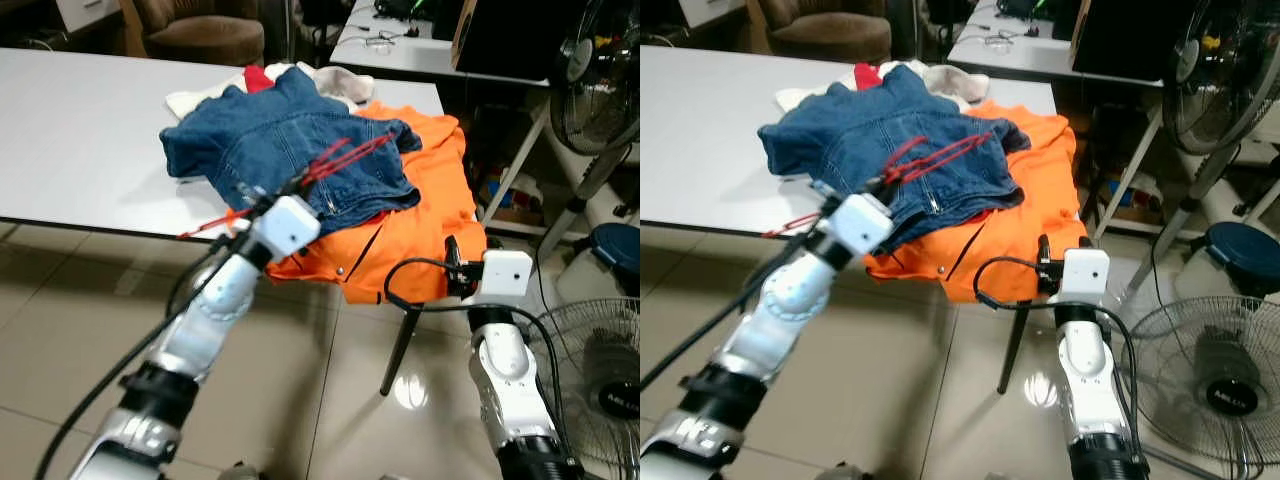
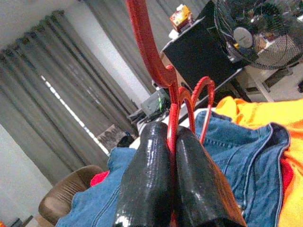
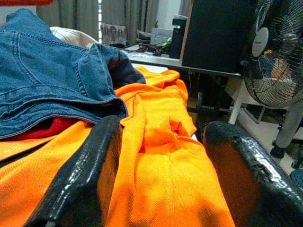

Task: Hang hanger

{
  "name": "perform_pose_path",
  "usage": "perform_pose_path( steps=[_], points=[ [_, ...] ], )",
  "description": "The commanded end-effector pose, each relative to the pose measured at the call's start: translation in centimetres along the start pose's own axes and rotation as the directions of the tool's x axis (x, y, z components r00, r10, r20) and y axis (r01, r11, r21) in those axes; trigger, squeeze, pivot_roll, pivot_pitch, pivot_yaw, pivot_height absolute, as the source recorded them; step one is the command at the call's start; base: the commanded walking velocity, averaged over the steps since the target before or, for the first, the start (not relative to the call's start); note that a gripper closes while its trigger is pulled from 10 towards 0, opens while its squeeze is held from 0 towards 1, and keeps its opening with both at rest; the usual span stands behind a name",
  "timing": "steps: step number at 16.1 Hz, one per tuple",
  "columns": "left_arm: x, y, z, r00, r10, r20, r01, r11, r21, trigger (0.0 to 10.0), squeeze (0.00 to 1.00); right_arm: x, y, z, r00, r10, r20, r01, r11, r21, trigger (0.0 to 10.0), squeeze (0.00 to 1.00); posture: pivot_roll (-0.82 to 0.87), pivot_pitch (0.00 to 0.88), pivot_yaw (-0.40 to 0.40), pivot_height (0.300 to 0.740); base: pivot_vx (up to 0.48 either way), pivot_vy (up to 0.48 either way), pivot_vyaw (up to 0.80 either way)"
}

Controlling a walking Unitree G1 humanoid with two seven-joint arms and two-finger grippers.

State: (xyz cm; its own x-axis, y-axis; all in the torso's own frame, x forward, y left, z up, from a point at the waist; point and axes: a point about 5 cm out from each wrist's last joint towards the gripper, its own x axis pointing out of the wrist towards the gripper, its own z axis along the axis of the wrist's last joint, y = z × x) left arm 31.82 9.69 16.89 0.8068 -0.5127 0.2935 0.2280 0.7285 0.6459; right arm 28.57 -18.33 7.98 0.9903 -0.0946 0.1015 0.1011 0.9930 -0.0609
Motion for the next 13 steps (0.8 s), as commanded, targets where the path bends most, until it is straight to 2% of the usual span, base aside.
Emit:
perform_pose_path(
  steps=[1, 3, 5, 9, 11, 13],
  points=[
    [0.9, -0.9, 0.7, 0.999, -0.022, 0.039, 0.021, 0.999, 0.029, 10.0, 0.00, -0.1, 0.0, -0.1, 1.000, -0.003, -0.001, 0.003, 1.000, 0.011, 10.0, 0.00, 0.01, 0.024, -0.003, 0.740, 0.000, 0.000, 0.00],
    [1.5, -2.1, 1.0, 0.997, -0.049, 0.066, 0.045, 0.997, 0.060, 10.0, 0.00, -0.2, 0.1, -0.1, 1.000, -0.003, -0.001, 0.003, 1.000, 0.014, 10.0, 0.00, 0.00, 0.033, 0.001, 0.740, 0.000, 0.000, 0.00],
    [1.8, -2.6, 0.8, 0.996, -0.053, 0.074, 0.048, 0.996, 0.073, 10.0, 0.00, -0.5, 0.1, -0.2, 1.000, -0.005, -0.001, 0.005, 1.000, 0.019, 10.0, 0.00, -0.01, 0.040, 0.007, 0.740, 0.000, 0.000, 0.00],
    [2.7, -5.7, 1.8, 0.975, -0.157, 0.156, 0.145, 0.985, 0.090, 10.0, 0.00, -1.4, -0.1, -0.7, 1.000, -0.013, -0.016, 0.014, 1.000, 0.020, 10.0, 0.00, -0.03, 0.057, 0.020, 0.740, 0.000, 0.000, 0.00],
    [2.8, -6.4, 1.4, 0.974, -0.178, 0.140, 0.163, 0.980, 0.111, 10.0, 0.00, -1.6, -0.1, -0.7, 1.000, -0.017, -0.019, 0.017, 1.000, 0.020, 10.0, 0.00, -0.03, 0.060, 0.024, 0.740, 0.000, 0.000, 0.00],
    [3.4, -7.4, 1.1, 0.976, -0.186, 0.113, 0.165, 0.971, 0.172, 10.0, 0.00, -1.9, -0.2, -0.9, 0.999, -0.022, -0.027, 0.023, 1.000, 0.017, 10.0, 0.00, -0.04, 0.065, 0.029, 0.740, 0.000, 0.000, 0.00]
  ],
)
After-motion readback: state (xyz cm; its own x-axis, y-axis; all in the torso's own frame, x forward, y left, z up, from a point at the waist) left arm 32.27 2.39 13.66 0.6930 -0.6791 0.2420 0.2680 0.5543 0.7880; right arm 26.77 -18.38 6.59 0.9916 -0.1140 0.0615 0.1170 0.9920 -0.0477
